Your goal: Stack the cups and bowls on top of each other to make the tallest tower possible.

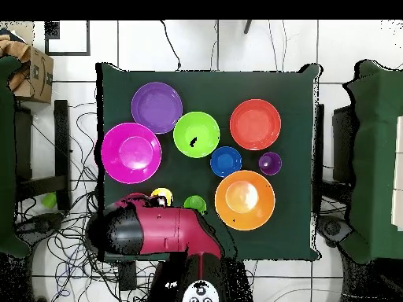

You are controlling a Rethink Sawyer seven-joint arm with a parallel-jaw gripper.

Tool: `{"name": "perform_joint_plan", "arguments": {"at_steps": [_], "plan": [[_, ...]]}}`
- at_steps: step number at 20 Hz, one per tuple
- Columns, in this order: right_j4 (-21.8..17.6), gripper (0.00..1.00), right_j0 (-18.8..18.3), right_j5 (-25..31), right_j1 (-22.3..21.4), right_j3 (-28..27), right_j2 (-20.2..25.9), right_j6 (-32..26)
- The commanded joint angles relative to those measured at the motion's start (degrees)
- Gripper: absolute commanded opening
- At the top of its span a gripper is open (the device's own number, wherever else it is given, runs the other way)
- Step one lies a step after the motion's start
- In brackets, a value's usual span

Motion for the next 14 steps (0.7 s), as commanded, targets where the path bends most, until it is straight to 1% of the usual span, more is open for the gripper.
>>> {"name": "perform_joint_plan", "arguments": {"at_steps": [1, 3, 7, 8, 14], "plan": [[-1.0, 1.0, 1.34, -5.58, 6.98, -2.98, -0.13, 11.29], [-0.98, 1.0, 1.67, -6.44, 8.13, -3.61, -0.42, 11.95], [0.03, 1.0, 2.26, -6.34, 10.5, -5.18, -0.49, 13.38], [0.33, 1.0, 2.39, -6.93, 11.41, -5.28, -0.41, 13.96], [0.15, 1.0, 2.88, -9.64, 13.48, -5.12, -1.09, 15.6]]}}
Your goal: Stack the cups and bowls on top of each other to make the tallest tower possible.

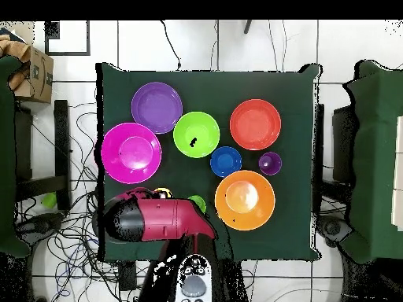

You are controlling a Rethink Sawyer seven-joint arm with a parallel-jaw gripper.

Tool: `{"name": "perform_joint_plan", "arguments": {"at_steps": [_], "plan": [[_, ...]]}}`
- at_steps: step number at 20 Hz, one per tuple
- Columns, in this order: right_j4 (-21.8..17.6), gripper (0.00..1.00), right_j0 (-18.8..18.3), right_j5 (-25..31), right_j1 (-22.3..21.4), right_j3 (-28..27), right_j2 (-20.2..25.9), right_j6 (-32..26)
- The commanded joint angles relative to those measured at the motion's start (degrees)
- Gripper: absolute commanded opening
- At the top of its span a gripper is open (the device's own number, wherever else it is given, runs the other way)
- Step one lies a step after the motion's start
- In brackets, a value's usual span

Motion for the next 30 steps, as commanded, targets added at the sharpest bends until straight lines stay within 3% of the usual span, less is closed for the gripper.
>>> {"name": "perform_joint_plan", "arguments": {"at_steps": [1, 7, 11, 18, 30], "plan": [[0.08, 1.0, 1.05, -5.35, 5.55, -1.81, 0.59, 10.88], [0.18, 1.0, 1.81, -6.7, 5.92, -1.46, -0.22, 12.59], [0.54, 1.0, 3.57, -9.93, 8.98, -2.79, -1.4, 14.89], [1.63, 1.0, 5.49, -8.57, 8.62, -3.18, -2.51, 16.59], [2.01, 1.0, 5.71, -7.88, 9.06, -3.8, -1.94, 18.47]]}}
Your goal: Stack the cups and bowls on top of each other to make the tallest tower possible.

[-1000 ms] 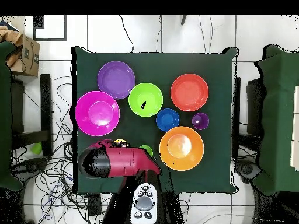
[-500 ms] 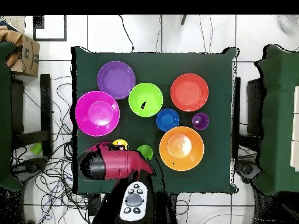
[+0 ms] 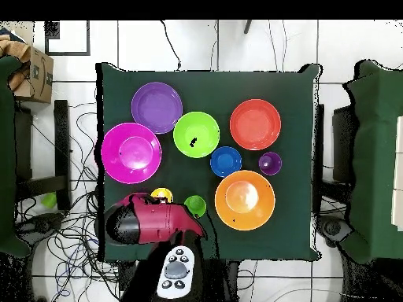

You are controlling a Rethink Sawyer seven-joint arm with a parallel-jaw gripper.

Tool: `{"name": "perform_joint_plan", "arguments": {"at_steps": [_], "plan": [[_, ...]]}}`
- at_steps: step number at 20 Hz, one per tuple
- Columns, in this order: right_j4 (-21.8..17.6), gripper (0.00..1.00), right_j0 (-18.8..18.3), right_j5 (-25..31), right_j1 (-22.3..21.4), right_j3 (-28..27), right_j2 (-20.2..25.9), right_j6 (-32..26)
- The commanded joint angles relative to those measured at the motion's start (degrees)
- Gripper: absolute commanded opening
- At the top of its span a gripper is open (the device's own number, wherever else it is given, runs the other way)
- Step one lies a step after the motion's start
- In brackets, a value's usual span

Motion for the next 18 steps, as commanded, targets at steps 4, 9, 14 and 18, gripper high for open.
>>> {"name": "perform_joint_plan", "arguments": {"at_steps": [4, 9, 14, 18], "plan": [[2.6, 1.0, 2.11, -0.3, 1.94, -3.68, 1.38, 10.77], [3.66, 1.0, 3.39, -0.1, 2.52, -4.4, 0.57, 11.57], [4.74, 1.0, 4.19, -1.09, 3.04, -4.05, 0.31, 12.32], [5.7, 1.0, 5.47, -1.96, 3.26, -3.42, -0.28, 13.28]]}}
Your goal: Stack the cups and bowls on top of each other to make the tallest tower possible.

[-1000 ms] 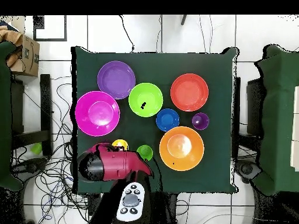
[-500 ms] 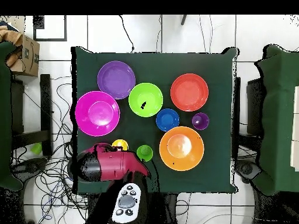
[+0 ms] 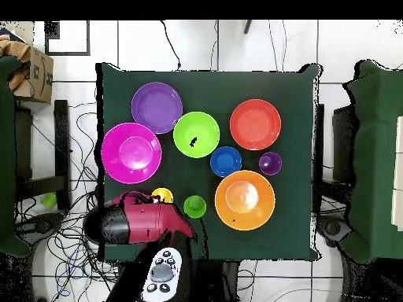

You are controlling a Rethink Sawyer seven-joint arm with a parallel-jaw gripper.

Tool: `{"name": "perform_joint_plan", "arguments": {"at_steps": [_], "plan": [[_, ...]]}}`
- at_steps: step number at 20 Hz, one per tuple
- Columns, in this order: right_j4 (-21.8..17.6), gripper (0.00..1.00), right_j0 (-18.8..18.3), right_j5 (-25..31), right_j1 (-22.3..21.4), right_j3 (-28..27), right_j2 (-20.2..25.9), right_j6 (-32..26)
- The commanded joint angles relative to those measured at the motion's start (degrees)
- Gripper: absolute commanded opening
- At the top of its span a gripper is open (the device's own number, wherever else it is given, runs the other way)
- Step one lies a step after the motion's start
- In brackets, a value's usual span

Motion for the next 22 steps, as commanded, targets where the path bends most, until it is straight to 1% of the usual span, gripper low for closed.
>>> {"name": "perform_joint_plan", "arguments": {"at_steps": [1, 8, 12, 15, 19, 21, 22], "plan": [[3.6, 1.0, 2.38, -1.79, 2.94, -2.22, 0.84, 13.0], [3.94, 1.0, 2.3, -1.42, 3.44, -2.98, 0.28, 12.33], [3.29, 1.0, 1.53, -0.17, 2.54, -3.05, 0.67, 11.5], [3.67, 1.0, 1.56, 0.59, 2.17, -3.23, 0.79, 11.85], [5.82, 1.0, 1.87, -2.58, 2.86, -3.0, 0.71, 14.97], [6.98, 1.0, 3.41, 0.29, 2.05, -4.29, -1.01, 16.13], [6.97, 1.0, 5.16, 6.19, 0.55, -6.28, -3.01, 16.25]]}}
